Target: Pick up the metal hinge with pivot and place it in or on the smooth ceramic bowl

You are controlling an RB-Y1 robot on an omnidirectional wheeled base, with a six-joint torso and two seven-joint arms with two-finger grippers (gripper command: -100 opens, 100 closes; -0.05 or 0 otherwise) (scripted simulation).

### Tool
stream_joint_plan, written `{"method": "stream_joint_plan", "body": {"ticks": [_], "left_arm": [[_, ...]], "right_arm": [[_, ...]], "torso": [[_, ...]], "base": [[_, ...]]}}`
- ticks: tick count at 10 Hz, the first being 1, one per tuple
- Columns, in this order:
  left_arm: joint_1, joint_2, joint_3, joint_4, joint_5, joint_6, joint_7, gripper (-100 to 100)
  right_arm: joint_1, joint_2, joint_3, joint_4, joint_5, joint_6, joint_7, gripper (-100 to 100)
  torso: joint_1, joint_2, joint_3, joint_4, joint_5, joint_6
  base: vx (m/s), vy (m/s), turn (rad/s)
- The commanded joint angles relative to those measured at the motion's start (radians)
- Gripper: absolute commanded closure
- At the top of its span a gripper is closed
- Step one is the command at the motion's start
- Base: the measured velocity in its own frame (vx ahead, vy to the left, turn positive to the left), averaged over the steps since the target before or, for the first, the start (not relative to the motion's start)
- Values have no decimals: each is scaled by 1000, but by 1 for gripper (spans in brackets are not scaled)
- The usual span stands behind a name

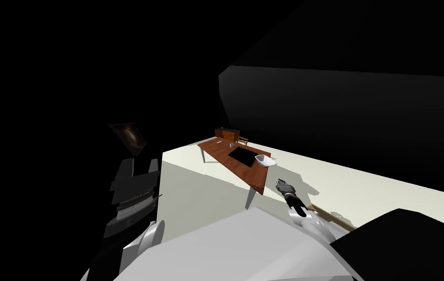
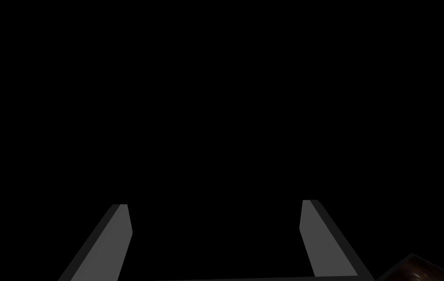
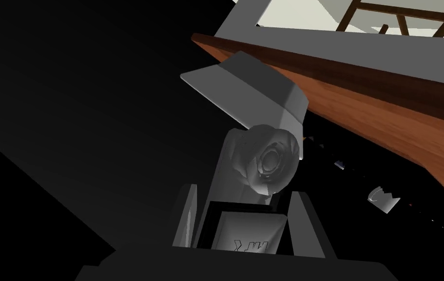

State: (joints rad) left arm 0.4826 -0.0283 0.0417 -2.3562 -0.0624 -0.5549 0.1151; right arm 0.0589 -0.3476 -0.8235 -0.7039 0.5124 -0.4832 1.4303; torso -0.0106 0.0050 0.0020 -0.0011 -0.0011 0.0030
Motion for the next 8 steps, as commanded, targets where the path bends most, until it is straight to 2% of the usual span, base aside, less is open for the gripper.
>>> {"method": "stream_joint_plan", "body": {"ticks": [1,8], "left_arm": [[0,0,0,0,0,0,0,0],[0,0,0,0,0,0,0,0]], "right_arm": [[-21,-38,-10,11,-11,37,-27,100],[-79,-153,-21,69,-43,118,-111,100]], "torso": [[0,0,0,0,0,0],[-1,-7,-4,-1,-2,-2]], "base": [[-72,-149,254],[-29,-124,275]]}}
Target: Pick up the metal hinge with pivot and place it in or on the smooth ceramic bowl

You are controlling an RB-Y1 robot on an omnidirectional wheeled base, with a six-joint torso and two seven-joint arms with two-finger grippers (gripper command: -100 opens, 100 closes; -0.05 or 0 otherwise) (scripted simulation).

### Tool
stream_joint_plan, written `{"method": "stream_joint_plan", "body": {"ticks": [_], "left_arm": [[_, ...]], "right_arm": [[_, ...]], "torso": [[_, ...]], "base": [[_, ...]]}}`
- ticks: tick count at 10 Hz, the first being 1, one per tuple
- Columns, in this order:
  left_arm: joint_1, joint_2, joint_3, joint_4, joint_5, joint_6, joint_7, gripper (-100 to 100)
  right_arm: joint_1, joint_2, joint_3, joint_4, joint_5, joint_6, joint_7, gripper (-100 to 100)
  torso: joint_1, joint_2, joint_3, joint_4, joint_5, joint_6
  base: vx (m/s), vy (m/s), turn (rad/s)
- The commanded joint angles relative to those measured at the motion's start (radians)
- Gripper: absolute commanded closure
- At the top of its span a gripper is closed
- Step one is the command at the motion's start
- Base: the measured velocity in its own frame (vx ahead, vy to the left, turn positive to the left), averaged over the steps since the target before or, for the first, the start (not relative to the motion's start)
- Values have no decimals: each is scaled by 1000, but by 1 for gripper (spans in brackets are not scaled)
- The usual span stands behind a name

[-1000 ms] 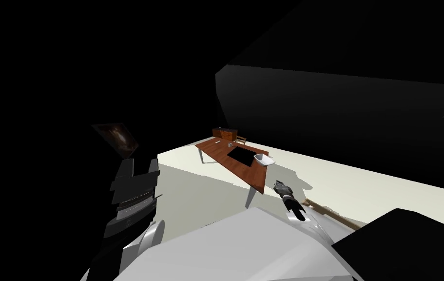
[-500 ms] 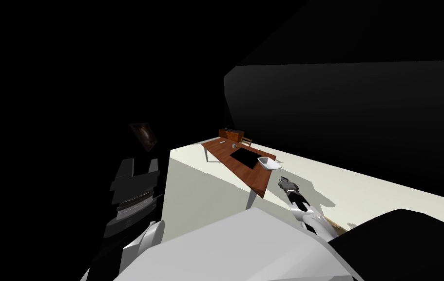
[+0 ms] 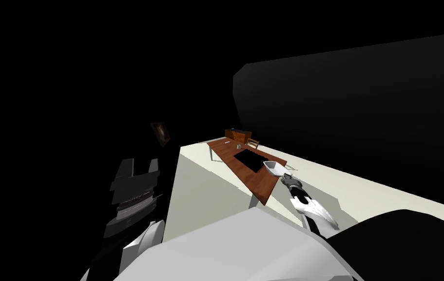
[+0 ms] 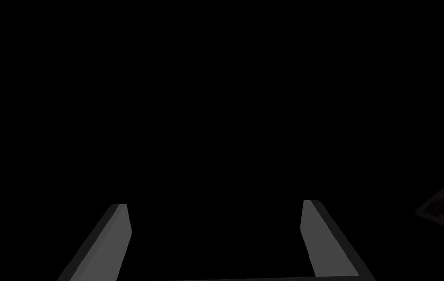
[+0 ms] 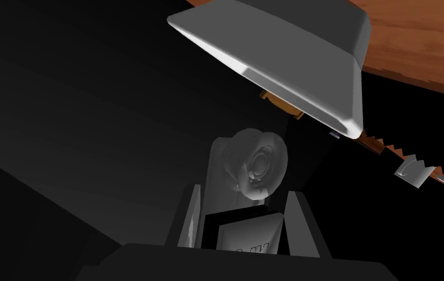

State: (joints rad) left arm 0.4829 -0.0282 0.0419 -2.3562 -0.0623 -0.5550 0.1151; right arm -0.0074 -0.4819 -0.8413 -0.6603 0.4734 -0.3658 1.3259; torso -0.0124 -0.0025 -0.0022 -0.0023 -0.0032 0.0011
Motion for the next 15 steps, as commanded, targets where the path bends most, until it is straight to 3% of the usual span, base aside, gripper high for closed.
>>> {"method": "stream_joint_plan", "body": {"ticks": [1,9,10,11,15], "left_arm": [[0,0,0,0,0,0,0,0],[0,0,0,0,0,0,0,0],[0,0,0,0,0,0,0,0],[0,0,0,0,0,0,0,0],[0,0,0,0,0,0,0,0]], "right_arm": [[-20,-33,-4,33,-8,13,-21,100],[-62,-113,1,78,-32,80,-106,100],[-56,-104,-1,76,-29,69,-92,100],[-58,-106,0,74,-30,73,-96,-100],[-58,-106,0,74,-30,72,-96,-100]], "torso": [[0,0,0,0,0,0],[2,0,0,0,-2,2],[0,-1,0,0,-1,-1],[3,-1,0,0,-2,2],[9,-1,-1,0,0,2]], "base": [[-20,-158,264],[-18,-125,204],[-8,-86,86],[1,-15,-4],[0,-1,0]]}}
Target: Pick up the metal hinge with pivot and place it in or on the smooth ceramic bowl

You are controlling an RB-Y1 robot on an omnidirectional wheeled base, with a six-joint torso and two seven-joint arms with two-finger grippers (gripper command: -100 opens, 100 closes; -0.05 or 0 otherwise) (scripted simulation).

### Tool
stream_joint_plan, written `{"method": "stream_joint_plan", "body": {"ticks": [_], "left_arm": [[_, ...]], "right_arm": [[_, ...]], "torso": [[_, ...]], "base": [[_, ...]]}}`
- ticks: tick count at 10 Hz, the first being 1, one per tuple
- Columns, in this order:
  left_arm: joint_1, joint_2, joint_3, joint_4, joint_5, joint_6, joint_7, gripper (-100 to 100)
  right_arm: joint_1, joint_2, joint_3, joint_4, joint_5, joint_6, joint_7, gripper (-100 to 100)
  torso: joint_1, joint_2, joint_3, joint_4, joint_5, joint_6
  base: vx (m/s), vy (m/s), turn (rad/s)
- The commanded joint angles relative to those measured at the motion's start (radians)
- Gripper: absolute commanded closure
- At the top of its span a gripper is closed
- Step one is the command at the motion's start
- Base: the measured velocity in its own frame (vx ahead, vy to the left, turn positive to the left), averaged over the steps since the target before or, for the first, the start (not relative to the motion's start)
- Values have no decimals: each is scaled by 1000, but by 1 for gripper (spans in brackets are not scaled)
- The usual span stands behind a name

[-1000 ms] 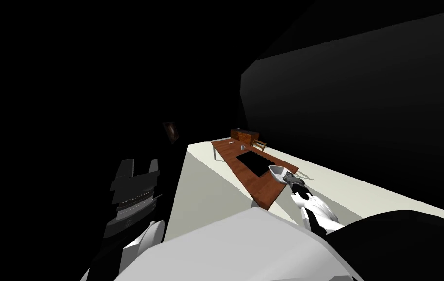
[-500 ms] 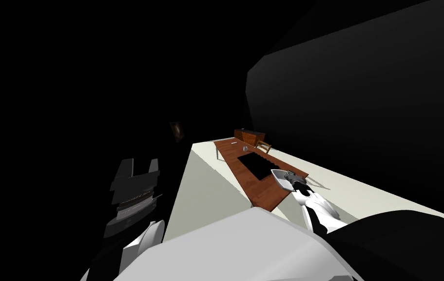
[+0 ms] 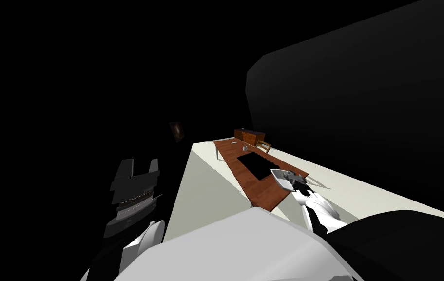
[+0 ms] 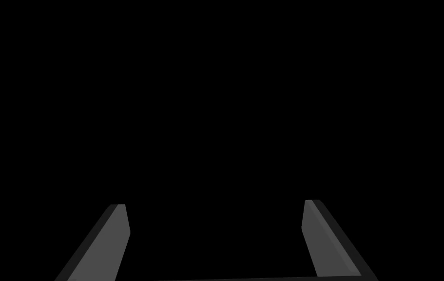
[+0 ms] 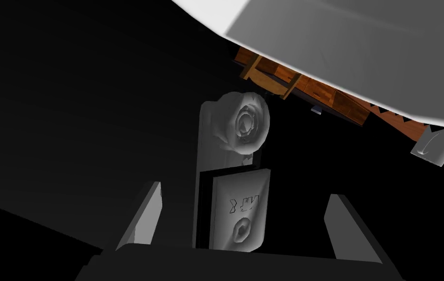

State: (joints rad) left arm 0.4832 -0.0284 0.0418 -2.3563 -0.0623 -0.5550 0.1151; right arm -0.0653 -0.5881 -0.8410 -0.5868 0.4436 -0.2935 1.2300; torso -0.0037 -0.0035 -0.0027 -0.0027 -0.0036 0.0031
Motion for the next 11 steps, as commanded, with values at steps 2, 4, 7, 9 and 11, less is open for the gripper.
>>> {"method": "stream_joint_plan", "body": {"ticks": [2,4,7,9,11], "left_arm": [[0,0,0,0,0,0,0,0],[0,0,0,0,0,0,0,0],[0,0,0,0,0,0,0,0],[0,0,0,0,0,0,0,0],[0,0,0,0,0,0,0,0]], "right_arm": [[-40,5,48,-4,50,12,-50,-100],[-80,11,90,-9,94,24,-88,-100],[-120,16,134,-13,149,36,-132,-100],[-120,16,145,-13,152,36,-151,-100],[-160,21,194,-17,203,48,-198,-100]], "torso": [[0,0,0,0,0,0],[1,-2,-1,0,0,0],[0,-1,-1,0,0,0],[1,-2,-1,0,0,0],[0,-2,-1,0,0,1]], "base": [[11,-2,-179],[35,7,-265],[22,4,-183],[17,8,-68],[24,5,-290]]}}
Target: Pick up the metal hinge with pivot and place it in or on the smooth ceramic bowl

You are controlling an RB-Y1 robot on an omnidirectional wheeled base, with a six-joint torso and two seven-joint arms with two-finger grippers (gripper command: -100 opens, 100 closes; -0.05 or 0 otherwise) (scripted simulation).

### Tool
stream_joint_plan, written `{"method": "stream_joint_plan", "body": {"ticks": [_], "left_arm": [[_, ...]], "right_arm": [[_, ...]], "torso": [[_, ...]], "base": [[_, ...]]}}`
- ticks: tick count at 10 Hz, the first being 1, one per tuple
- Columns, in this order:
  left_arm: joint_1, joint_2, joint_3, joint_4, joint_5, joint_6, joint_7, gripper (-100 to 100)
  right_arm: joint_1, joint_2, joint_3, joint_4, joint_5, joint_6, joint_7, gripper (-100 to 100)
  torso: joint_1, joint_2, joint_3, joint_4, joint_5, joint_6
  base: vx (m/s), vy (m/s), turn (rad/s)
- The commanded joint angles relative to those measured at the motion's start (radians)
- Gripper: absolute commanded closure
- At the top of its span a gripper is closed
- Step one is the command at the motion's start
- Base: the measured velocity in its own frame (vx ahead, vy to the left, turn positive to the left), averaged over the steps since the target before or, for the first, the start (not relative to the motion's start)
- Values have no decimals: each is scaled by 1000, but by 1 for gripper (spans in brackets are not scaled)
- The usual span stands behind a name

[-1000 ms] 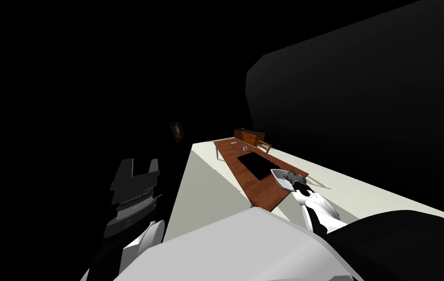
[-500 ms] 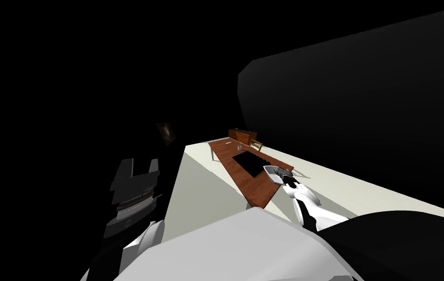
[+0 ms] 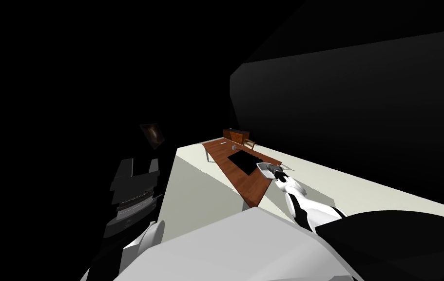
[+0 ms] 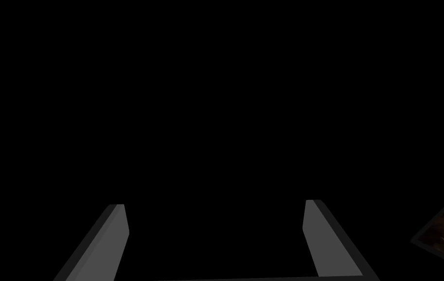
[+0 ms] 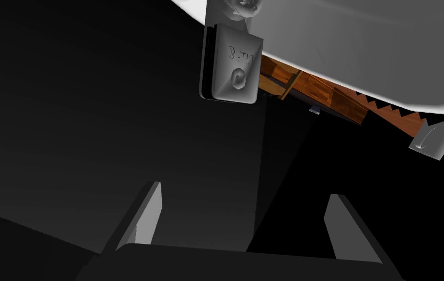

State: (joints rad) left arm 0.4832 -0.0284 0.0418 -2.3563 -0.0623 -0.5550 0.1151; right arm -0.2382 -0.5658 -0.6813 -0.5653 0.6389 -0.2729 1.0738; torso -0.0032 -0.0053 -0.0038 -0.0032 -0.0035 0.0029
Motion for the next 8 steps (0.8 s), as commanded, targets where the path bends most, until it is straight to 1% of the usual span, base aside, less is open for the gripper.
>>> {"method": "stream_joint_plan", "body": {"ticks": [1,2,3,4,5,6,7,8], "left_arm": [[0,0,0,0,0,0,0,0],[0,0,0,0,0,0,0,0],[0,0,0,0,0,0,0,0],[0,0,0,0,0,0,0,0],[0,0,0,0,0,0,0,0],[0,0,0,0,0,0,0,0],[0,0,0,0,0,0,0,0],[0,0,0,0,0,0,0,0]], "right_arm": [[13,-1,34,-39,7,28,-46,-100],[-27,4,68,-43,55,40,-71,-100],[-27,4,46,13,58,34,-45,-100],[-27,4,74,-17,58,40,-63,-100],[-27,4,83,-43,58,40,-96,-100],[-27,4,83,-40,58,40,-96,-100],[-67,9,117,-47,108,52,-121,-100],[-67,9,131,-47,109,52,-146,-100]], "torso": [[0,0,0,0,0,0],[0,1,0,0,0,0],[0,0,0,0,0,1],[0,0,0,0,0,0],[0,1,0,0,0,-1],[-1,1,1,0,0,0],[-1,2,1,0,0,0],[2,0,0,0,0,0]], "base": [[15,7,30],[25,2,-345],[27,14,-180],[10,7,24],[0,-3,27],[-2,-5,7],[33,43,-271],[37,49,-195]]}}
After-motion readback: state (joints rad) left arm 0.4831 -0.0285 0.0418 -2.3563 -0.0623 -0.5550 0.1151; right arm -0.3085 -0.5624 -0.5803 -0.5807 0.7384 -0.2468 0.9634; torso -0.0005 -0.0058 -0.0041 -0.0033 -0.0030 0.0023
